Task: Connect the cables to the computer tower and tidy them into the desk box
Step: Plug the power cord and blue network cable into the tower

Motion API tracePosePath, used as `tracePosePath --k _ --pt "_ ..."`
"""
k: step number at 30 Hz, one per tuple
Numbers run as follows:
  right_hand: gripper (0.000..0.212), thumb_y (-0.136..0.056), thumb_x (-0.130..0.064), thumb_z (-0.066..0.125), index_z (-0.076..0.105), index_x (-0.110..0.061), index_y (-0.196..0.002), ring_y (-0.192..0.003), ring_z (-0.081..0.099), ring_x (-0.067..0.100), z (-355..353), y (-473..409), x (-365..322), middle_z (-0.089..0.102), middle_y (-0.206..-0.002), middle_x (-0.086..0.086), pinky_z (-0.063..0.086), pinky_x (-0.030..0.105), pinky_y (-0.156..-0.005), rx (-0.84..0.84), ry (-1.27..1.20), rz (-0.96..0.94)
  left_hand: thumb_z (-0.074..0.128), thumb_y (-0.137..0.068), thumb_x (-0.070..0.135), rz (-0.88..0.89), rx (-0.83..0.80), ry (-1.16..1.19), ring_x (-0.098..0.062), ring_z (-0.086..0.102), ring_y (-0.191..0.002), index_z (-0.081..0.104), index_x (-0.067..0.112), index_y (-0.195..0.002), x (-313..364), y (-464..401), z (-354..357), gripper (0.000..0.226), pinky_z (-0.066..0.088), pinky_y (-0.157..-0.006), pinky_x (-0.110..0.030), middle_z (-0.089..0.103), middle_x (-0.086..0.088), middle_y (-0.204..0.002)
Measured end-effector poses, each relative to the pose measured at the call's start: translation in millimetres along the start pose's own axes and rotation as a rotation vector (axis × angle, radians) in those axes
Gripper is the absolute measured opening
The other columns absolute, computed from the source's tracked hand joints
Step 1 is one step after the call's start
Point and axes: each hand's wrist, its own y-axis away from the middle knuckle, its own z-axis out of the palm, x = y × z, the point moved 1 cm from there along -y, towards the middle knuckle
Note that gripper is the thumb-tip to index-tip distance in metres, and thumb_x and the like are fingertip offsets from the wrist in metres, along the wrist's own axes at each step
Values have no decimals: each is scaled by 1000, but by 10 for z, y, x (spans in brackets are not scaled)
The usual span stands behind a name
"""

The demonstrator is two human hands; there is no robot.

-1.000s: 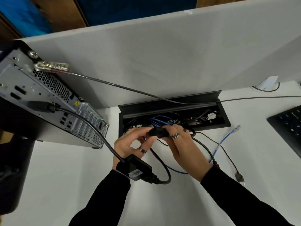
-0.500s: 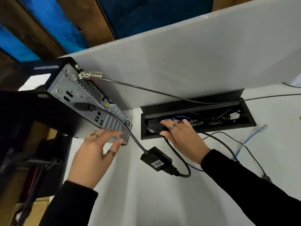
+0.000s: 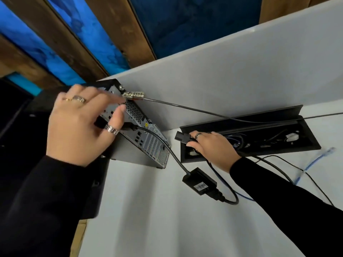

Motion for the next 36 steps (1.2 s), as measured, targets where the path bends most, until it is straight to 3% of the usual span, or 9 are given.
tracePosePath --k 5,9,11,16,24,27,29,32,36 --pt "50 -31 -24 97 66 -26 -71 -38 55 9 168 -111 25 58 -51 -6 41 17 -35 -10 68 4 38 -86 50 18 -275 -223 -35 50 -109 54 17 -126 -253 -325 145 53 34 -91 -47 59 -11 -120" --pt "26 -63 -31 85 67 -20 -78 -48 62 16 208 -220 -30 63 -58 -2 44 19 -43 -19 51 -22 39 -82 58 -71 -415 -56 -33 49 -118 49 21 -131 -375 -448 217 63 34 -102 -48 57 -9 -125" --pt "24 -72 -34 78 66 -18 -87 -57 65 20 273 -254 -8 66 -67 1 49 24 -51 -32 66 5 52 -85 53 -135 -423 84 -25 49 -115 50 22 -130 -388 -526 249 55 37 -97 -36 57 -4 -120" --pt "48 -27 -24 97 68 -24 -66 -35 54 15 516 -273 53 57 -49 -3 44 19 -33 -55 77 -9 61 -84 37 -283 -442 297 -1 46 -105 58 32 -119 -414 -597 376 36 33 -88 -21 56 12 -110" --pt "43 -29 -26 97 65 -23 -58 -33 52 14 646 -356 19 53 -43 -3 45 19 -36 -36 118 -68 61 -81 49 -387 -528 603 0 55 -112 65 33 -109 -531 -618 386 33 38 -99 -25 66 14 -113" --pt "47 -21 -26 97 64 -25 -55 -32 50 12 748 -400 9 51 -40 -5 44 19 -35 -77 120 -96 51 -88 42 -539 -419 811 -9 65 -102 69 20 -106 -564 -622 392 33 52 -84 -17 70 2 -109" --pt "42 -33 -25 95 67 -24 -63 -39 56 12 772 -425 -5 56 -48 -4 46 20 -40 -117 131 -102 45 -93 40 -555 -375 761 -15 66 -94 70 18 -103 -583 -626 440 34 51 -78 -16 71 -6 -106" --pt "31 -82 -18 67 58 -25 -111 -84 64 21 862 -404 -8 62 -97 2 46 31 -66 -272 239 -182 46 -93 44 -485 -412 593 -21 65 -95 70 26 -98 -632 -617 502 31 48 -90 -34 72 -2 -99" --pt "36 -88 -14 57 51 -26 -121 -92 61 25 844 -428 -49 57 -106 3 41 32 -70 -266 224 -155 49 -93 41 -455 -389 559 -22 64 -97 70 28 -95 -621 -604 508 26 46 -92 -41 72 0 -95"
